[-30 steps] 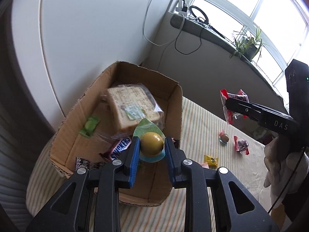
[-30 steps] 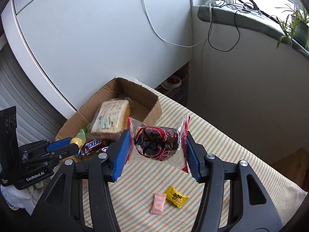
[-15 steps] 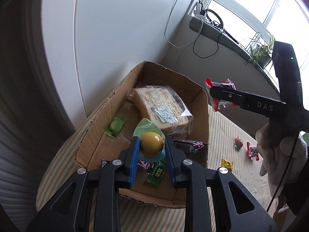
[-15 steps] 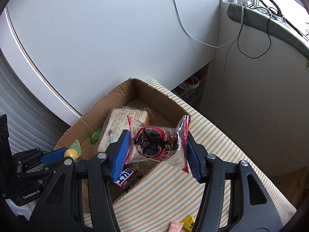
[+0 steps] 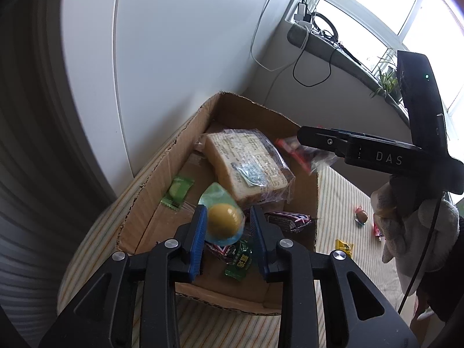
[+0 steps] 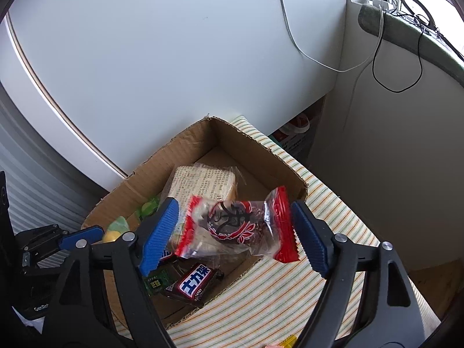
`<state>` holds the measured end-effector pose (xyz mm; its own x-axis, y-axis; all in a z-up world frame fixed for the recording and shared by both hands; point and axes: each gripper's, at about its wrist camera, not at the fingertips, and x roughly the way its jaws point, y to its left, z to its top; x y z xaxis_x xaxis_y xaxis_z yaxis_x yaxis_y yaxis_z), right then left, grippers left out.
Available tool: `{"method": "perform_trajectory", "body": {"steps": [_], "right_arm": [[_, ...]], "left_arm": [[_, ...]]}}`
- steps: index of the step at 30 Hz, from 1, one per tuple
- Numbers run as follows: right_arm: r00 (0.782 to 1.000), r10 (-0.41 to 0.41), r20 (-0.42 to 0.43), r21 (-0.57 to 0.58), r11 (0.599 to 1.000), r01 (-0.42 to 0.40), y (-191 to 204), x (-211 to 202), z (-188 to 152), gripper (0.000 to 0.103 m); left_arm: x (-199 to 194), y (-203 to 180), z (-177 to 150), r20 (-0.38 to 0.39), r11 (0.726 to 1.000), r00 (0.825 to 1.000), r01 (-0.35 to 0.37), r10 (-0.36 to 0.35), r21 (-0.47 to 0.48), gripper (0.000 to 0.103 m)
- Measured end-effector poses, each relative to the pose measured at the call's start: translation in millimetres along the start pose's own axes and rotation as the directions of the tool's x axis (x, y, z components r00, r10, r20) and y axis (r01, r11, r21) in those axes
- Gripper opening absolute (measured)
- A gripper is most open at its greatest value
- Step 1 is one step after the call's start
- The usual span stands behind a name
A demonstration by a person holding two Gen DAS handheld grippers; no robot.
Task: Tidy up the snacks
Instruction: 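Carry the ball candy and pastry into the box while opening both tools, then move both tools back over the remaining snacks on the table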
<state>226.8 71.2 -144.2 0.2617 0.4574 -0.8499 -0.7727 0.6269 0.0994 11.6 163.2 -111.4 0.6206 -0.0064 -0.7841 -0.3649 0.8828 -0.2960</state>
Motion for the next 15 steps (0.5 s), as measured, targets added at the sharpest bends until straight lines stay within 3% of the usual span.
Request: {"method": "perform_trajectory", "body": {"steps": [2, 15], "right_arm": [[1.0, 0.008, 0.003, 0.01, 1.0, -0.009, -1.6, -1.7, -0.5, 0.083], [0.999, -0.007, 0.046, 0.052, 0.999, 0.005, -6.7, -24.0, -5.7, 0.085]], "left_arm": [[-0.9, -1.9, 0.8, 0.005, 1.0, 1.0, 0.0, 0.0, 0.008, 0.041], [-6.8, -9.1, 3.4, 0.018, 1.0, 1.0, 0.009, -0.01, 0.024, 0.041]]}}
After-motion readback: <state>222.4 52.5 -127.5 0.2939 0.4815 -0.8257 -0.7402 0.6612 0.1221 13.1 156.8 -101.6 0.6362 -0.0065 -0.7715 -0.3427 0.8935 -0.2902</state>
